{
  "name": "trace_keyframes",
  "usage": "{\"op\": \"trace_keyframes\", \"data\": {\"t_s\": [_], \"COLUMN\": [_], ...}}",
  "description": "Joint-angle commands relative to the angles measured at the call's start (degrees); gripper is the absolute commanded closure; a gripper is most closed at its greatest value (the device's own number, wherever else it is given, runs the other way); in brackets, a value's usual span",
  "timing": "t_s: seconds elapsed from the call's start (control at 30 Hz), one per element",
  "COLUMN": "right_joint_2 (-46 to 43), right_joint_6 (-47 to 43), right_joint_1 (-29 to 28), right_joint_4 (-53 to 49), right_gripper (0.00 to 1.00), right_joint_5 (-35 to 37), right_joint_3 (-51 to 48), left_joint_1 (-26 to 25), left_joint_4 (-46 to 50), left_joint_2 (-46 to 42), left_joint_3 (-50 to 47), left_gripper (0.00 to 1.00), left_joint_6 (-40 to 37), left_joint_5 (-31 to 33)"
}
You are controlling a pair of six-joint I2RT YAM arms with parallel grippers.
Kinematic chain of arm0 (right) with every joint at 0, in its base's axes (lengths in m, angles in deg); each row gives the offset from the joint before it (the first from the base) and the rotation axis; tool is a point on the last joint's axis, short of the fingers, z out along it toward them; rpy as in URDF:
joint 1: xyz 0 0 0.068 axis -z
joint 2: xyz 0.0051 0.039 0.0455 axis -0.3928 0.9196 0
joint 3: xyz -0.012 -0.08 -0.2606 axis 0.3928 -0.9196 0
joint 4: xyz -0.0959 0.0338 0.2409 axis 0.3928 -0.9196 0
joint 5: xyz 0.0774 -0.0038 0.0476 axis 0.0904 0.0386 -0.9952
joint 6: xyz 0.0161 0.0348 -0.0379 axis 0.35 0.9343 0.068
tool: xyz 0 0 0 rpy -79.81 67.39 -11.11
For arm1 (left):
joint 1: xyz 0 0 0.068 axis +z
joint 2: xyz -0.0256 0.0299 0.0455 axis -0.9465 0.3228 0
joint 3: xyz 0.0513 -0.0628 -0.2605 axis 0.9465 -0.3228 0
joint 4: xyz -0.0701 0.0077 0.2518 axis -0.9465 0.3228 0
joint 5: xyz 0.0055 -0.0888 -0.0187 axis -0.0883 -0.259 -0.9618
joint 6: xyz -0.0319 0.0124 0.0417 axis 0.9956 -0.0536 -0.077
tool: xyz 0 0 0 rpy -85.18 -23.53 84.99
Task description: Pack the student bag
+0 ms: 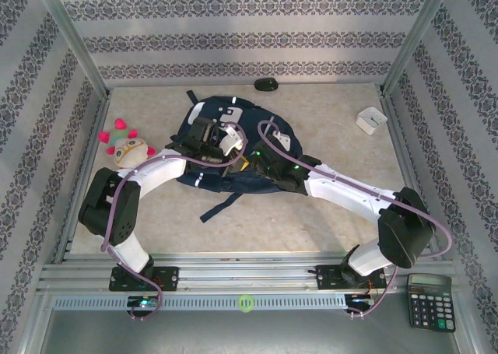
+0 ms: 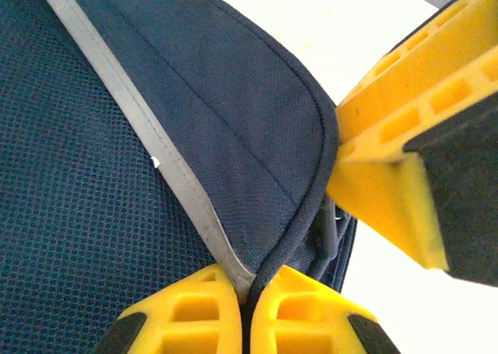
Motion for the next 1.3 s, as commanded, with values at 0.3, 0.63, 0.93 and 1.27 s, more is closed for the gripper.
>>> {"op": "trace_keyframes", "data": {"t_s": [0.3,0.63,0.93,1.27], "right_joint_2": [0.1,-7.0,-0.5,2.6], "right_joint_6": [-1.2,1.6,-0.8,-3.0], "right_joint_1": [1.8,0.2,-0.1,1.2], "right_joint_4": [0.5,3.7,2.6,-1.4], "right_gripper": [0.61,0.45,0.42,0.7], "right_joint_5": [1.5,-4.1,-4.6,0.6], "right_joint_3": [-2.3,-4.4,0.4,2.6], "left_joint_1": [0.3,0.3,0.3,0.3], "left_joint_4": [0.4,-4.6,-7.6,-6.9], "left_joint_2": [-2.5,-2.1,-0.7,-0.1], "left_joint_3": [1.7,0.1,-1.2,-0.2], "left_gripper": [1.0,1.0,1.0,1.0], "left_joint_6": [-0.4,7.4,12.4,12.1], "left_joint_5": [-3.8,-5.4,-9.1,-9.9]}}
